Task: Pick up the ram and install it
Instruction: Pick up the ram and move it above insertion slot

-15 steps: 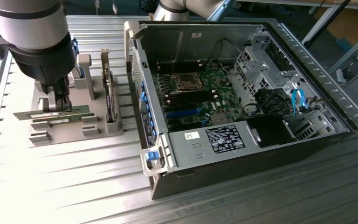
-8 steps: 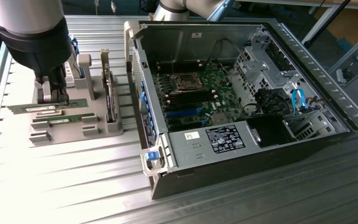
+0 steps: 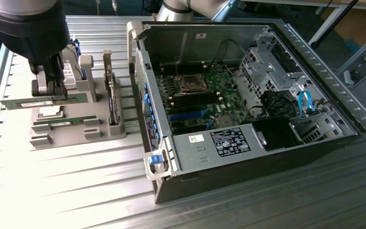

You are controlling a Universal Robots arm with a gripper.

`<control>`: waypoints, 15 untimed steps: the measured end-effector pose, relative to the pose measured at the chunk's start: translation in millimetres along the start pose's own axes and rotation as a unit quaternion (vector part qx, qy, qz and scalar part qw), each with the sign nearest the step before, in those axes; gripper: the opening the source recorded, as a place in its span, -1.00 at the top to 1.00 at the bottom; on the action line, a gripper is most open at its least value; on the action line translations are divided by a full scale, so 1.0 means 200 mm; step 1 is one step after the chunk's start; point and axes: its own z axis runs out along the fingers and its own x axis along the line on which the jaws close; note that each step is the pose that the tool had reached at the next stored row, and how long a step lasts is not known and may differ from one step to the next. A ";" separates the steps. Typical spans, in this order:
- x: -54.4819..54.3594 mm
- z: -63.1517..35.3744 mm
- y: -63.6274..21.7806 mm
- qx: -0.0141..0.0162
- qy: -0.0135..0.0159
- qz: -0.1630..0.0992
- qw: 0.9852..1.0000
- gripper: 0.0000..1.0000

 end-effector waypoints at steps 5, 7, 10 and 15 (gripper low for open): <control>0.00 -0.051 0.002 0.000 0.000 0.000 1.000 0.76; 0.00 -0.073 0.003 0.000 0.000 0.000 1.000 0.76; 0.00 -0.108 0.005 0.000 0.000 0.000 1.000 0.76; 0.00 -0.166 0.007 0.000 0.000 0.000 1.000 0.76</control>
